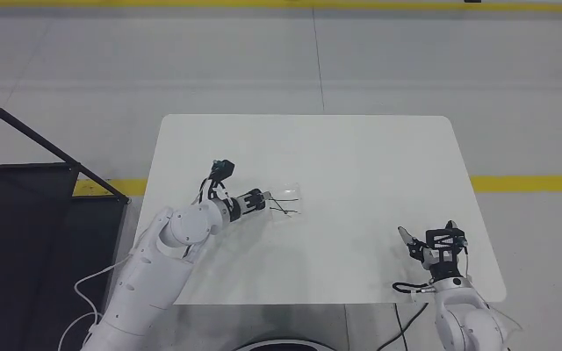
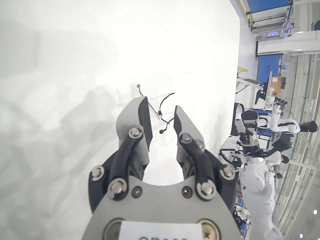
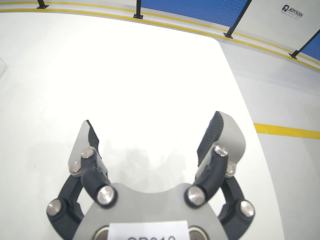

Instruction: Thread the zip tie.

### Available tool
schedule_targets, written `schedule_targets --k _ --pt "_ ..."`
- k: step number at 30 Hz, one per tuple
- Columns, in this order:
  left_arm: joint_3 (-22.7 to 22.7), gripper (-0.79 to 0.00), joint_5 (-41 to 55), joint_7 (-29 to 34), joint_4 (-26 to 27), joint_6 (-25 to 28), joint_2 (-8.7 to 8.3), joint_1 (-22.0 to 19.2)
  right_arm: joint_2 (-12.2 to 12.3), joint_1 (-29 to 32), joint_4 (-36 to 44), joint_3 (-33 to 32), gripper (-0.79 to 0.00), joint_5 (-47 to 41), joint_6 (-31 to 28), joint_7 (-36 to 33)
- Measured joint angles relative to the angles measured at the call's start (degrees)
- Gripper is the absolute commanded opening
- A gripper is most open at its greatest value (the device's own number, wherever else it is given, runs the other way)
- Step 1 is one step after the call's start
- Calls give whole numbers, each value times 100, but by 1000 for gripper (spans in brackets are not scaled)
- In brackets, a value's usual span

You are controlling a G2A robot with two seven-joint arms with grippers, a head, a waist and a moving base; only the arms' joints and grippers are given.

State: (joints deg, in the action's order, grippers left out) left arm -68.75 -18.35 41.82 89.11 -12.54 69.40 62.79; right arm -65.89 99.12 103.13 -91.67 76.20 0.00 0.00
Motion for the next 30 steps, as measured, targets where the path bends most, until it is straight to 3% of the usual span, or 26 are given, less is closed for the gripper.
schedule_targets --k 20,30 --pt "131 -493 57 -52 -261 25 20 -166 0 0 0 0 0 0 0 0" --pt "239 -563 62 -95 -374 70 41 -261 0 0 0 0 0 0 0 0"
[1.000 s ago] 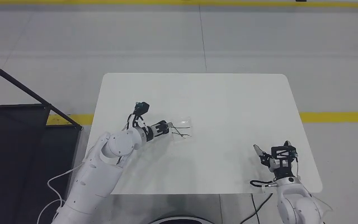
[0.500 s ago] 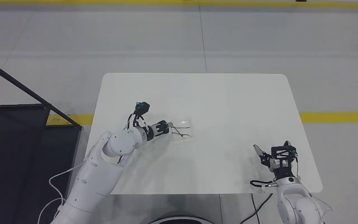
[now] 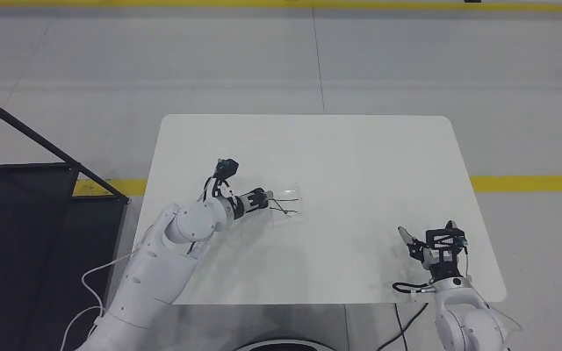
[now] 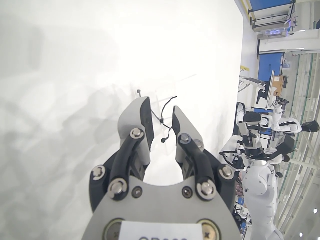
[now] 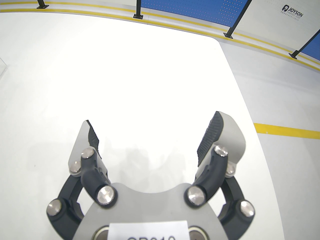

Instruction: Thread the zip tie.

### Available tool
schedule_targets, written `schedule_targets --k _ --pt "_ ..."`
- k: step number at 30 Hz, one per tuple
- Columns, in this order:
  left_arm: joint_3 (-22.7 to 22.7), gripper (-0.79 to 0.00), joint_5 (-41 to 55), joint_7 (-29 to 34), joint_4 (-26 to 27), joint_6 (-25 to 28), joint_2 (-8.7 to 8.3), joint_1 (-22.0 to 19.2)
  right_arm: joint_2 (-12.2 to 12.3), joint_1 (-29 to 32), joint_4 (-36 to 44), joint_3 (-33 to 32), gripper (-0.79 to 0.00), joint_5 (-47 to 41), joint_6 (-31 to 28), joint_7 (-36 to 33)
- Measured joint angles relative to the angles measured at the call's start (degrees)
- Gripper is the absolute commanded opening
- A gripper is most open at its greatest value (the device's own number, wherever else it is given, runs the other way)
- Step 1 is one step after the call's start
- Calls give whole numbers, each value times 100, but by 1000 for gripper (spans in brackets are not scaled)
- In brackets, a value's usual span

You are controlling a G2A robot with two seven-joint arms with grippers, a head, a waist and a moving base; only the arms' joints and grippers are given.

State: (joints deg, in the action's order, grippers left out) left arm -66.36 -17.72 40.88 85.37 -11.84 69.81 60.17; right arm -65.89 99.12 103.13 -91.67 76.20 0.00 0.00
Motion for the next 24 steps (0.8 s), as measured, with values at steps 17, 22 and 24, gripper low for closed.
schedule_targets --k 17,22,24 --pt "76 -785 -10 24 -88 -6 11 -74 0 0 0 0 0 0 0 0" --pt "46 -785 -18 36 -36 20 0 -44 0 0 0 0 0 0 0 0" --pt "25 -785 -27 45 15 26 -8 -18 0 0 0 0 0 0 0 0"
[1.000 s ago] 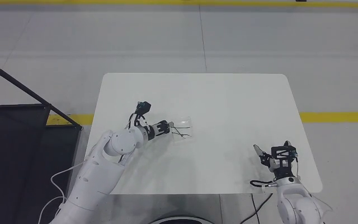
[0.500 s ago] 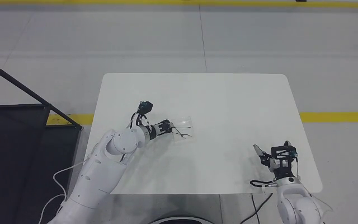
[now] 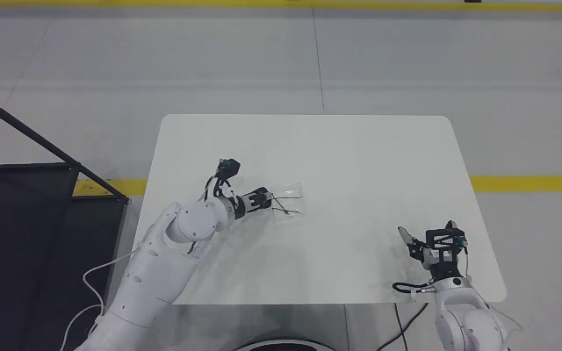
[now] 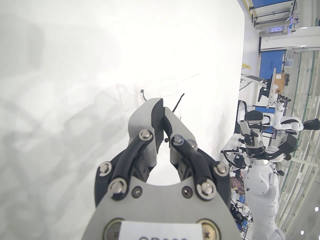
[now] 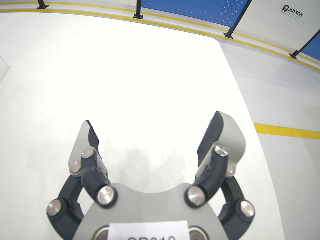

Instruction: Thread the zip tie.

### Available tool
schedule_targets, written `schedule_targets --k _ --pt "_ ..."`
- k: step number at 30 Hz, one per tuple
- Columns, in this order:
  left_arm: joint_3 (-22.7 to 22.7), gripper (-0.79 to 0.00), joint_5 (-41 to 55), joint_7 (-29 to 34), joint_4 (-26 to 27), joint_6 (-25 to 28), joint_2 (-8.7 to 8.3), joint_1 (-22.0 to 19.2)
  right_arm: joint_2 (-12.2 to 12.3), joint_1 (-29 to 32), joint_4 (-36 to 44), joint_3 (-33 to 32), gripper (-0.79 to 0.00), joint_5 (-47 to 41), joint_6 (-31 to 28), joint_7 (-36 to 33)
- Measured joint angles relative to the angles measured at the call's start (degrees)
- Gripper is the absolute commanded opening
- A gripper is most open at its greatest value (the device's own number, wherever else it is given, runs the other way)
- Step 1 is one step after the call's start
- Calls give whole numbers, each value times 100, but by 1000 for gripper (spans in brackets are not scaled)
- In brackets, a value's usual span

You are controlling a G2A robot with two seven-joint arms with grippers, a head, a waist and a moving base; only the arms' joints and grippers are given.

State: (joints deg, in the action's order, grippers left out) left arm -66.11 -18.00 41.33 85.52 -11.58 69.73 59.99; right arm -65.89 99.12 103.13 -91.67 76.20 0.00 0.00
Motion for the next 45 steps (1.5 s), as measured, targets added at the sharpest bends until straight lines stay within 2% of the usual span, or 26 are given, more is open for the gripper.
schedule_targets --k 11,18,23,26,30,40,43,45 --pt "-348 -785 -135 113 570 209 -111 373 0 0 0 0 0 0 0 0" --pt "-802 -785 -295 374 1151 827 -251 832 -1 0 -3 -6 0 -57 -57 5" --pt "-1102 -785 -227 613 1434 1560 -340 1085 13 85 107 -255 0 -668 -704 47" --pt "-1199 -785 -244 725 1445 1915 -380 1149 24 98 360 -368 0 -1193 -1098 -360" --pt "-1235 -785 -222 747 1450 2061 -396 1177 45 153 763 -475 0 -1893 -1639 -986" --pt "-1216 -785 -193 723 1448 2077 -394 1193 50 160 800 -469 0 -1882 -1686 -1047" --pt "-1173 -785 -119 692 1423 2395 -402 1191 60 125 853 -255 0 -1766 -2028 -1222" --pt "-1141 -785 -200 665 1391 2584 -410 1143 55 -29 785 -30 0 -2000 -2254 -1474"
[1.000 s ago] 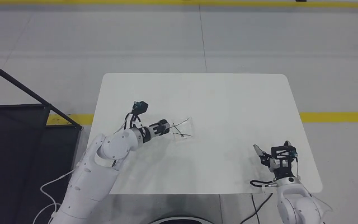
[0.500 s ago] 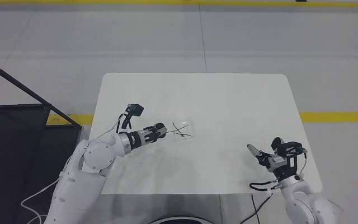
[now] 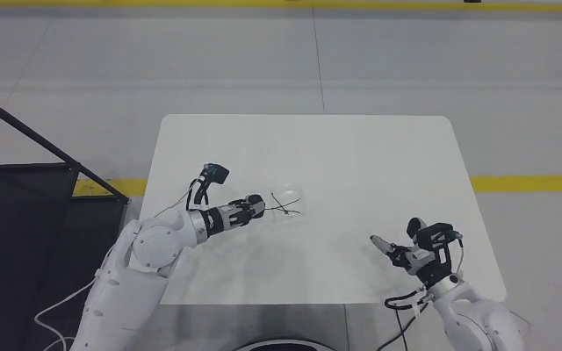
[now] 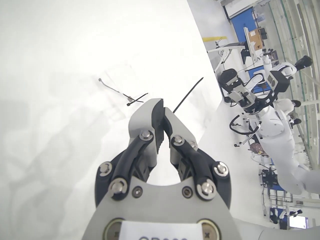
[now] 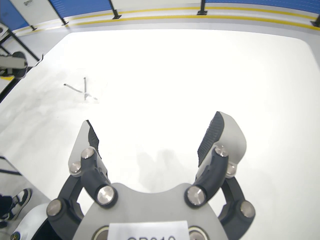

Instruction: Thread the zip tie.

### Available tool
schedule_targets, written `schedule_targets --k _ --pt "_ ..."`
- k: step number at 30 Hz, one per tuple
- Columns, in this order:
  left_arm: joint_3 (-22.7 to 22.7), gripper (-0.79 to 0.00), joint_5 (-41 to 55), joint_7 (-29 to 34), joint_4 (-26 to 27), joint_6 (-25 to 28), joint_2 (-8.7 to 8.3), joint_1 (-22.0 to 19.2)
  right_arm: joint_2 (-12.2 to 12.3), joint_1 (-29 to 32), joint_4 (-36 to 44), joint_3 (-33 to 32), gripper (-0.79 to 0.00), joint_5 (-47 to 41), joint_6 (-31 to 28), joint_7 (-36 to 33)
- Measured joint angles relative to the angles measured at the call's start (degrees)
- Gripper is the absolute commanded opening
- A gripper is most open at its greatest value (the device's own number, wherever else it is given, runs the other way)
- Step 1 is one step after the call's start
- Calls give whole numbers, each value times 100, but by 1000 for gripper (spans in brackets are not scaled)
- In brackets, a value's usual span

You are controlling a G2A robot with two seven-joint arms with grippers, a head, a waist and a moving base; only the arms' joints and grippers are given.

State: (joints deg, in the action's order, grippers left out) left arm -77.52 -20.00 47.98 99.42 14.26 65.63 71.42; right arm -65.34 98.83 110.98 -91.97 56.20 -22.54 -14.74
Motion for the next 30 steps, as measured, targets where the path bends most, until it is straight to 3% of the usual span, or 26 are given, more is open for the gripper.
schedule_targets --k 7,14,25,30 --pt "222 -785 -44 41 17 542 -11 -239 -63 -1214 -970 1063 0 -1836 -636 -1383" --pt "213 -785 -92 88 -40 741 -49 -265 -25 -2060 -1908 1264 0 -4215 -1340 -2966" --pt "256 -785 -175 3 7 752 -49 -233 -29 -2052 -1882 1335 0 -4314 -1369 -2956" --pt "497 -785 -830 -111 225 796 -57 -222 -5 -2467 -2280 1662 0 -5805 -1528 -4000"
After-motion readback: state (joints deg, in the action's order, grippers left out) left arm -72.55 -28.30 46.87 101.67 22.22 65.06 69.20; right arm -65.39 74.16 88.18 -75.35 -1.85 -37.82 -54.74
